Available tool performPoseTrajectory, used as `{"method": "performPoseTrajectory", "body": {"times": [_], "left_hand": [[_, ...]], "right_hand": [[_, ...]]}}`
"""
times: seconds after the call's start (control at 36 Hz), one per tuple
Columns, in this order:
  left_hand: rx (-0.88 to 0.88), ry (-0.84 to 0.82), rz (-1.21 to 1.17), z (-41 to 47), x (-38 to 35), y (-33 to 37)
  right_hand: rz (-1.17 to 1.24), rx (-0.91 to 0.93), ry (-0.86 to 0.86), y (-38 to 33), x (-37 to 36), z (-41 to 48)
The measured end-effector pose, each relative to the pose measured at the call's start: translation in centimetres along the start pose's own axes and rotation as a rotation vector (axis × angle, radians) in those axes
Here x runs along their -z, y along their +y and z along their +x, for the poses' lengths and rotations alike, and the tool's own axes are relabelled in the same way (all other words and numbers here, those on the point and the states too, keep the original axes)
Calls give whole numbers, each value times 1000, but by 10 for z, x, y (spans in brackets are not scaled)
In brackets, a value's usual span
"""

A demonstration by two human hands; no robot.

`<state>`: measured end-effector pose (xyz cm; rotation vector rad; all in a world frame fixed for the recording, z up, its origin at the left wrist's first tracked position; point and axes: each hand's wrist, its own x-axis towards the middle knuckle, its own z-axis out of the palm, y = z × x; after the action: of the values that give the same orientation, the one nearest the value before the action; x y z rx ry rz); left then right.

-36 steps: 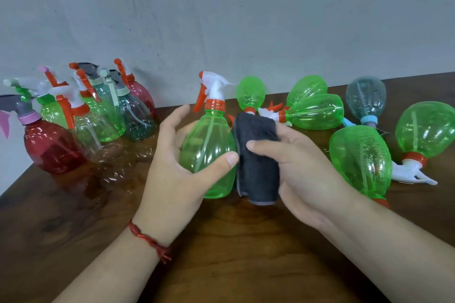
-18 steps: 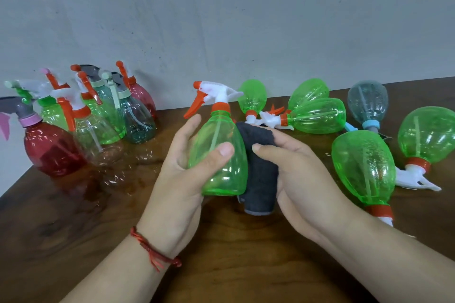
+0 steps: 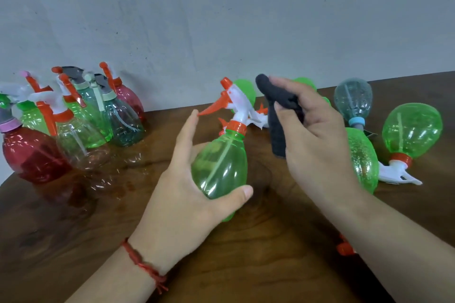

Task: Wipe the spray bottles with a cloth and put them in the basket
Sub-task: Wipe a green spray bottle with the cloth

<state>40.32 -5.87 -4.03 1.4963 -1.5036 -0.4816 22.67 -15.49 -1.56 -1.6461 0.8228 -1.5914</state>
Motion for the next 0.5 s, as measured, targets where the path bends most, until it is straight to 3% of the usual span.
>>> {"method": "performPoseTrajectory", "body": {"times": [0.22,0.36,0.5], "left_hand": [[-41,-130,118,-8,-10,9],[-60,-126,194,-8,-10,6],[-25,-87,126,-10,-13,11]], "right_hand": [[-426,279,-277,20,-4,-6],[-460,331,-416,15,-5,-5],[-521,373,-564,14,1,-4]]}}
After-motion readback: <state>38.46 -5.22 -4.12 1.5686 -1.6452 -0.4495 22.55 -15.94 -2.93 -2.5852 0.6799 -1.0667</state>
